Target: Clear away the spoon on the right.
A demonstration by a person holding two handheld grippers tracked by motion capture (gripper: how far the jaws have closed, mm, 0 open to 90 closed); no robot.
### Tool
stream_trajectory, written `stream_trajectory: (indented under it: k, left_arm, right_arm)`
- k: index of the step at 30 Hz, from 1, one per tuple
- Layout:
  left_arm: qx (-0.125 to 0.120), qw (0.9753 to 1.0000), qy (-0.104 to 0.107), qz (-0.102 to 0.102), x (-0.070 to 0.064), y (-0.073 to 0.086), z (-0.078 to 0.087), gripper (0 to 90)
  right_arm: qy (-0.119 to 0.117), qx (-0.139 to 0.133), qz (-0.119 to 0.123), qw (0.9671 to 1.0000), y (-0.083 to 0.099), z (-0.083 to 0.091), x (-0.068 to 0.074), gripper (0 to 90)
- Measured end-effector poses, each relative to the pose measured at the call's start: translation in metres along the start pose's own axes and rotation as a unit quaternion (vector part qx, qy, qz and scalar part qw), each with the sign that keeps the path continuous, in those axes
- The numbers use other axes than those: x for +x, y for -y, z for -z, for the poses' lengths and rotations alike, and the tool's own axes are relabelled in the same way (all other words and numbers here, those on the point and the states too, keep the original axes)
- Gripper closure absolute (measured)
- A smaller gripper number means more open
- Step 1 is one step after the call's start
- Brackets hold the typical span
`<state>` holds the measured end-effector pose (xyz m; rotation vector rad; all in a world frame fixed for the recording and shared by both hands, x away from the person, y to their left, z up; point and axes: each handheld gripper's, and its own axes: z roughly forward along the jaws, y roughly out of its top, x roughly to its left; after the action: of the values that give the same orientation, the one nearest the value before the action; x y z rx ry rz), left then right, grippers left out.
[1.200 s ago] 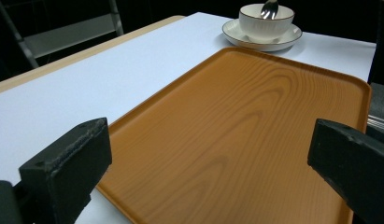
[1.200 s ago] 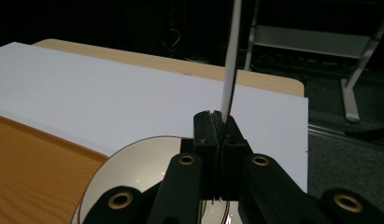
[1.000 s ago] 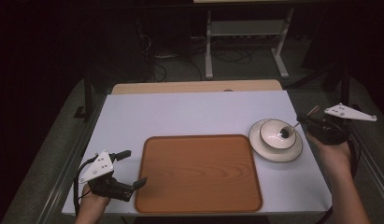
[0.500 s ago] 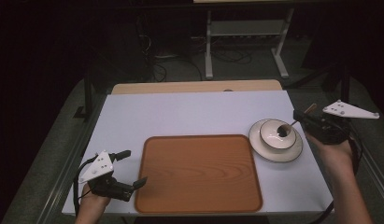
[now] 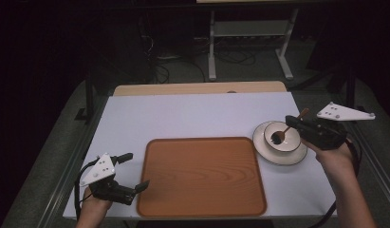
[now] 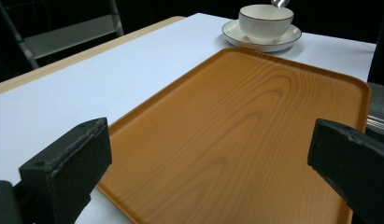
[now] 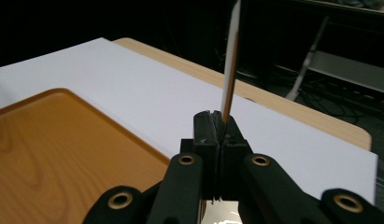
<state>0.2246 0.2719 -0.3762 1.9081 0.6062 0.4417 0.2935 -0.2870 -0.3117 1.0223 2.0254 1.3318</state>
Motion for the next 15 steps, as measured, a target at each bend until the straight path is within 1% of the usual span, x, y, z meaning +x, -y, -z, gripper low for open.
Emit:
stream_trajectory:
  k: [7,15]
  left_arm:
    - [0.001,1.0,0.0,-0.001,-0.001,0.0,0.0,0.0]
    - [0.001,1.0,0.0,-0.001,0.0,0.0,0.0,0.0]
  right_arm:
    - [-0.024,0.013,0.014,0.9995,-0.001,-0.007,0.012,87.8]
    - [-0.054,0.033,0.035,0.9974,0.001,-0.02,0.026,87.8]
